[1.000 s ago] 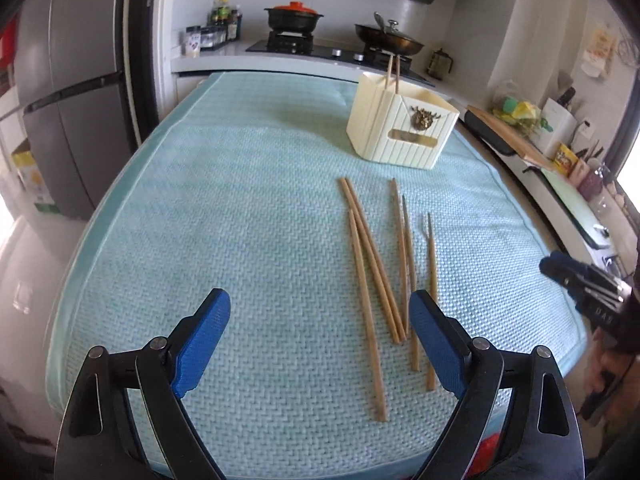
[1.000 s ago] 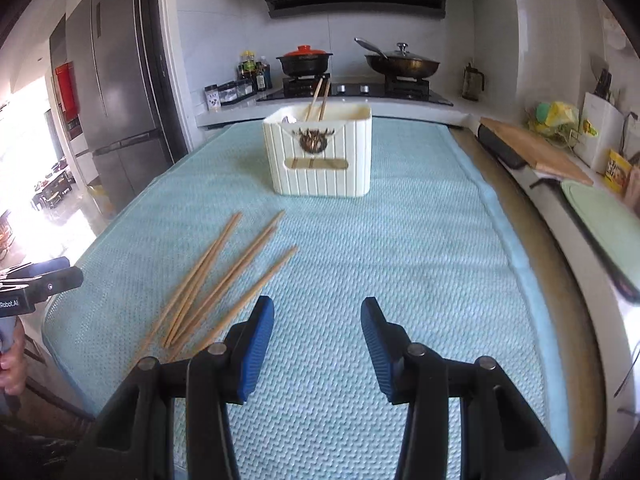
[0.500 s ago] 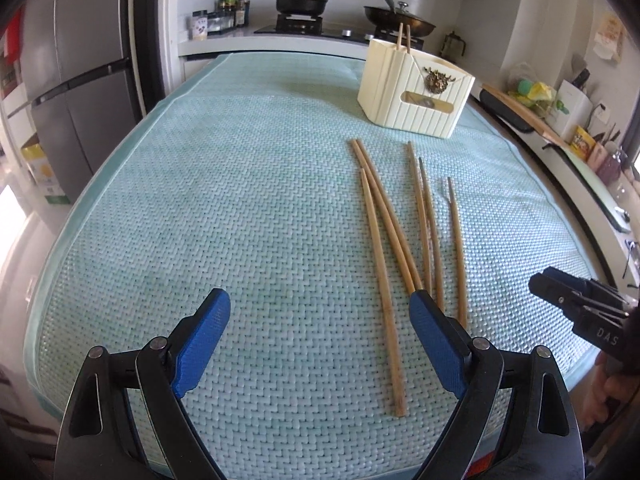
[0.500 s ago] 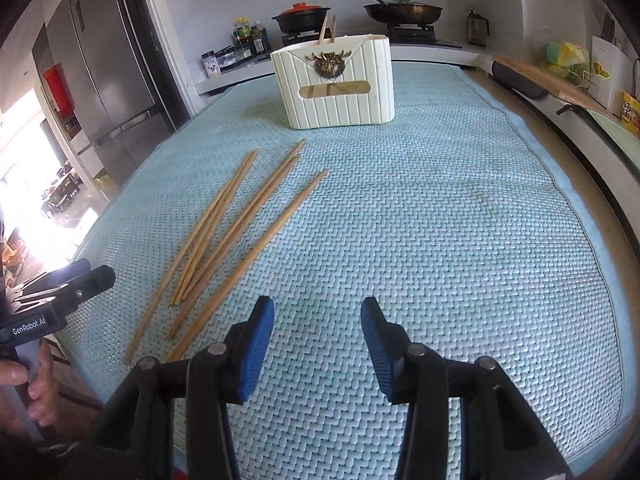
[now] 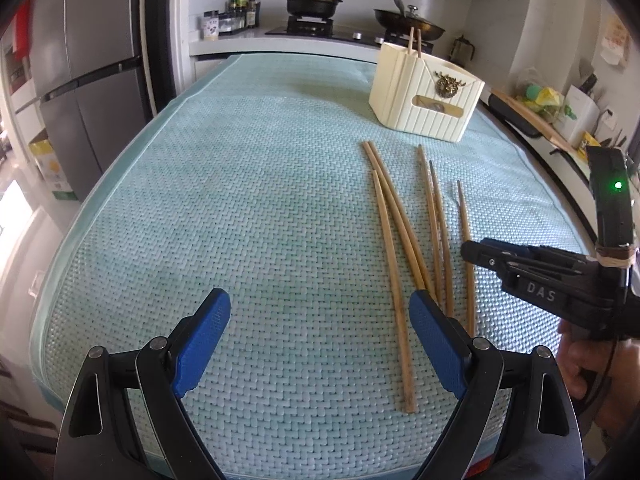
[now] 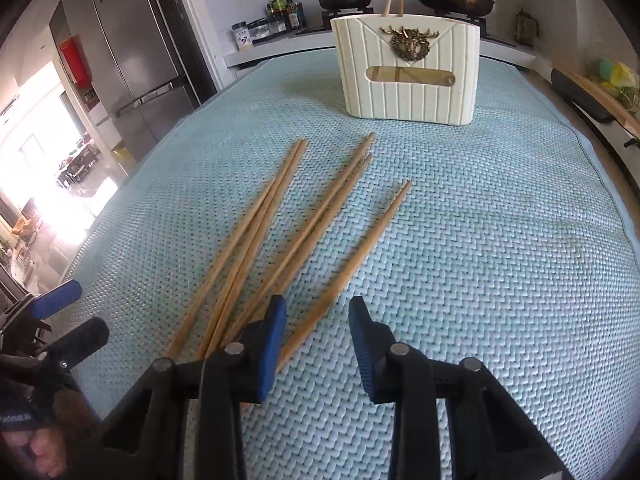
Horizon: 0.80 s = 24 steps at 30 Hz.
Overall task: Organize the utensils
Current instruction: 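Return both tools over the remaining chopsticks on the towel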
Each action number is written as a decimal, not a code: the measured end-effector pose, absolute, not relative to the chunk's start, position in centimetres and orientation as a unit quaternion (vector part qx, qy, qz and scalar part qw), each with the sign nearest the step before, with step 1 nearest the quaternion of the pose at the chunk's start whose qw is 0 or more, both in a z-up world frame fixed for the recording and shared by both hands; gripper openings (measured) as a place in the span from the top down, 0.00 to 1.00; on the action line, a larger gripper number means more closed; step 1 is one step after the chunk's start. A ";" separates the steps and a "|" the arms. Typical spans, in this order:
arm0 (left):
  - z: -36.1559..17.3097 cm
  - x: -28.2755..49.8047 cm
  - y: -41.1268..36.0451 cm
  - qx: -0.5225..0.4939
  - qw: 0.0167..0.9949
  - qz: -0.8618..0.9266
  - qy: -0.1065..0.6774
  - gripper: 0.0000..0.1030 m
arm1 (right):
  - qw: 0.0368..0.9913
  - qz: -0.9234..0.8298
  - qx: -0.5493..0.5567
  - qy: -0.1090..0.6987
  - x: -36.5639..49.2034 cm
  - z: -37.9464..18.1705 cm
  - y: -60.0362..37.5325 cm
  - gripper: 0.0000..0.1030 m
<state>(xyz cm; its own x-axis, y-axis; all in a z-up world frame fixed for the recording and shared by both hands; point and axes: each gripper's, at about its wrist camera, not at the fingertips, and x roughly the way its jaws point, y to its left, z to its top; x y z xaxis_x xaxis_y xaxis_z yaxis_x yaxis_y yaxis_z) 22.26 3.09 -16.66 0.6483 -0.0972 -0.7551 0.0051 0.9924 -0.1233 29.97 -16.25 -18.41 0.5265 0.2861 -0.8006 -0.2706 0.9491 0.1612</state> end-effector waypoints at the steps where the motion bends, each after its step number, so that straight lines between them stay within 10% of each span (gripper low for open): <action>1: -16.7 22.3 3.1 -0.055 0.906 -0.028 0.420 0.11 | 0.872 0.158 0.002 0.463 30.2 -18.8 -15.9 0.75; 24: -20.2 26.6 -0.1 -0.006 0.884 -0.040 0.466 0.11 | 0.889 0.081 -0.033 0.449 26.5 -19.0 -21.9 0.79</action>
<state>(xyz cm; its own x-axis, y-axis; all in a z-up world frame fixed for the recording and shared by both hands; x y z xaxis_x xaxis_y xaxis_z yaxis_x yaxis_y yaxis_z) 26.64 -0.07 -20.20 0.5631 -0.0768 -0.8228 0.0660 0.9967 -0.0478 26.47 -21.89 -18.99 0.5827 0.1150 -0.8045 -0.1743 0.9846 0.0145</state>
